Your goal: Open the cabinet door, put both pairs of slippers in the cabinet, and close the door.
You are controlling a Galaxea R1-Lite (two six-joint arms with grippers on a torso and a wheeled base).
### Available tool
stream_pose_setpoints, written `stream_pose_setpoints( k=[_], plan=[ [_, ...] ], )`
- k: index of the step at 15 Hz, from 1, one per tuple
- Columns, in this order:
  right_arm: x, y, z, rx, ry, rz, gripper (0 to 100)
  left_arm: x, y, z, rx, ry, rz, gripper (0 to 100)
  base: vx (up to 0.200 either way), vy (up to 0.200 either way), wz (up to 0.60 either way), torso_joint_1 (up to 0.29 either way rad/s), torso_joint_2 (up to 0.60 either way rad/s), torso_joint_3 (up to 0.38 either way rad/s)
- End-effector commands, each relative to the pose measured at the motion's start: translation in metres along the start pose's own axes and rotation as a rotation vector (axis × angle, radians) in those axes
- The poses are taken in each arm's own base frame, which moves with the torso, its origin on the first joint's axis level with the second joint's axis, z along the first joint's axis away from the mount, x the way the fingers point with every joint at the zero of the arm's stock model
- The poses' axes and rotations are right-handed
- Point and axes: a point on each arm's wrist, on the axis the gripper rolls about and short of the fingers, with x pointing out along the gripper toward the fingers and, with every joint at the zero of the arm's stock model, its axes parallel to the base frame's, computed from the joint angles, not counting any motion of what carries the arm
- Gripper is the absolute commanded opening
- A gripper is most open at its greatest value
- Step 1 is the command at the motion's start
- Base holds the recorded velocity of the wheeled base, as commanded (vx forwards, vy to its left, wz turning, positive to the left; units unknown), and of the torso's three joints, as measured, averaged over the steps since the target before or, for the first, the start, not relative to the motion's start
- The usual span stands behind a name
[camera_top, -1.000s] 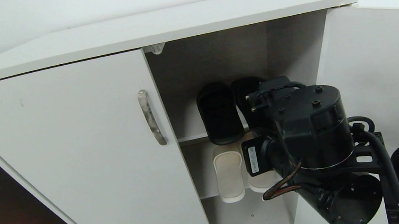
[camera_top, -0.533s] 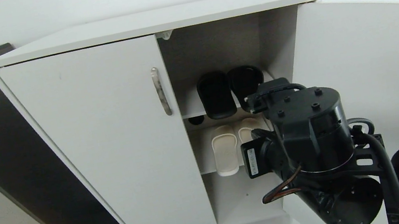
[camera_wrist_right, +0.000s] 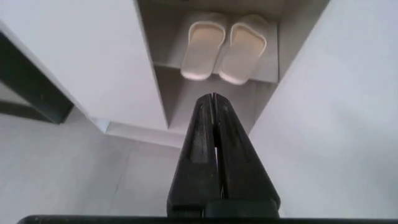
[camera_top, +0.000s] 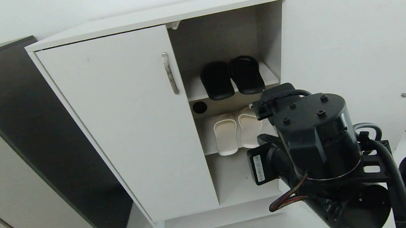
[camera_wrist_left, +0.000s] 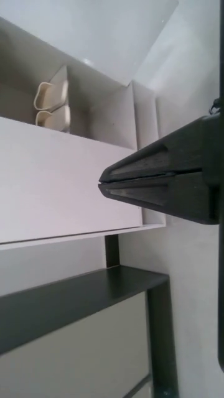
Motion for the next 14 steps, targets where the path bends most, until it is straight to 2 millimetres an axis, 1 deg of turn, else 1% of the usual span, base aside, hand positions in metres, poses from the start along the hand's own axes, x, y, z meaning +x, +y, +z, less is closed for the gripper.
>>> stream_pose_setpoints(
  k=[1,3,6,14],
  plan=[
    [-0.0002,-0.0002,-0.0007,-0.001,0.001,0.0,0,0.0001,0.0,0.0,0.0,0.001,0.001,0,-0.2,0.0,0.0,0.002,0.0,0.002],
    [-0.0003,-0.0003,-0.001,0.0,-0.001,0.002,0,0.0001,0.0,0.0,0.001,0.001,-0.001,0,-0.2,0.0,0.0,0.002,0.0,0.0],
    [0.0013,-0.0017,-0.0046,-0.022,0.006,-0.006,0,0.0,0.0,0.0,0.003,0.0,-0.001,0,0.0,0.0,0.0,0.0,0.0,0.0],
    [0.0025,-0.0014,-0.0026,-0.005,-0.013,-0.003,0,0.0,0.0,0.0,0.003,0.0,-0.001,0,0.0,0.0,0.0,0.0,0.0,0.0]
  ],
)
